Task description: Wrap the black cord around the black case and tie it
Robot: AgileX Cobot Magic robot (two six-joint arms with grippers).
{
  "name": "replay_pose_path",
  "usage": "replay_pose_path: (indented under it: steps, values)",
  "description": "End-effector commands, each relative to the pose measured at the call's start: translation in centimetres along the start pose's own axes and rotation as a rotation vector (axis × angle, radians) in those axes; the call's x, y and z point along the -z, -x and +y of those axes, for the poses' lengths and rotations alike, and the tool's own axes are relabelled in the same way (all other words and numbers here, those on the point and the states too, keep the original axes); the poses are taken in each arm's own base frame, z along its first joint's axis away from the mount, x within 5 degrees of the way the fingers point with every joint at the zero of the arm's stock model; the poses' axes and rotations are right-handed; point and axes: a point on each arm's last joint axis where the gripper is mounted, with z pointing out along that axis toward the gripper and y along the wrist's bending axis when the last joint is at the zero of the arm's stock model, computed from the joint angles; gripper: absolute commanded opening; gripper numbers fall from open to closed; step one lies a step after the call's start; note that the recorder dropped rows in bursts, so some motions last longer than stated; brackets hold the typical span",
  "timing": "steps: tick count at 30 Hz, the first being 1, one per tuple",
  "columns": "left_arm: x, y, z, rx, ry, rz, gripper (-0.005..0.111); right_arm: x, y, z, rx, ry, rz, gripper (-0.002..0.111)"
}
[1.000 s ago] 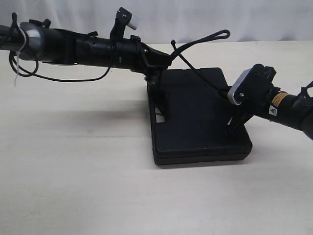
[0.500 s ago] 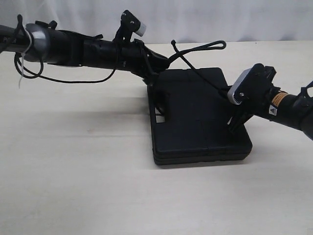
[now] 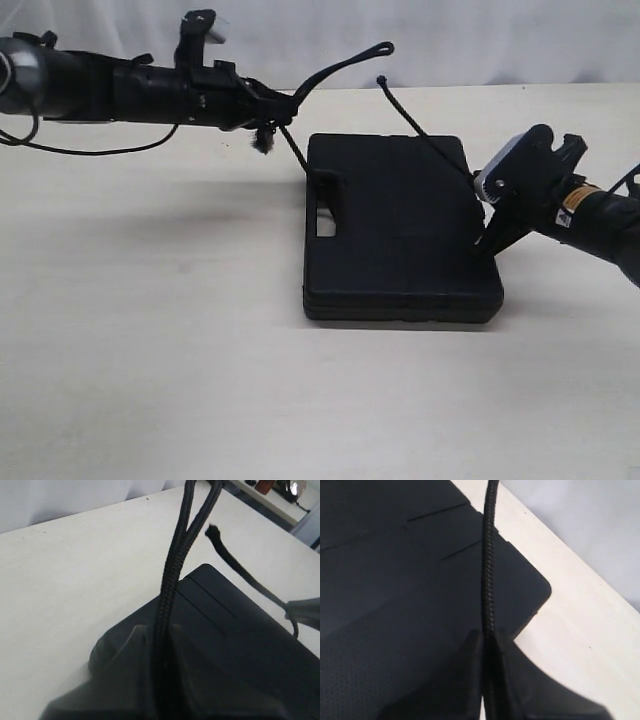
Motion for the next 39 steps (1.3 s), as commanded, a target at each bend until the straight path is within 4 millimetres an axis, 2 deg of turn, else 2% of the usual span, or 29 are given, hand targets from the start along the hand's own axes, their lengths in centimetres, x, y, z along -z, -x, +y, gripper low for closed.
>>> replay_pose_path:
  steps: [1,5,11,20,26,34,39]
  values:
    - [1.7,0.7,1.2,0.074,-0.016,-0.047,0.000,0.1,0.4,0.2,0.046,0.029,-0.023,0.004]
    - [1.7,0.5,1.3,0.053,-0.021,-0.048,0.000,0.1,0.6,0.2,0.032,0.023,-0.048,0.004]
    - [1.0,0.4,-1.0,-0.186,-0.192,-0.059,0.000,0.2,1.3,-0.1,-0.023,-0.001,-0.128,0.004]
    - [-1.3,-0.7,-2.3,-0.279,-0.111,0.046,0.000,0.2,1.3,-0.3,-0.043,-0.019,-0.122,0.004]
    - [-1.0,0.0,-1.8,-0.219,-0.088,-0.019,0.000,0.2,1.1,-0.2,-0.034,-0.015,-0.107,0.004]
    - [0.9,0.4,0.3,-0.155,-0.051,-0.043,0.000,0.2,1.2,-0.2,-0.028,-0.011,-0.113,0.004]
    - [0.9,0.4,0.3,-0.144,-0.055,-0.045,0.000,0.2,1.2,-0.2,-0.028,-0.012,-0.117,0.004]
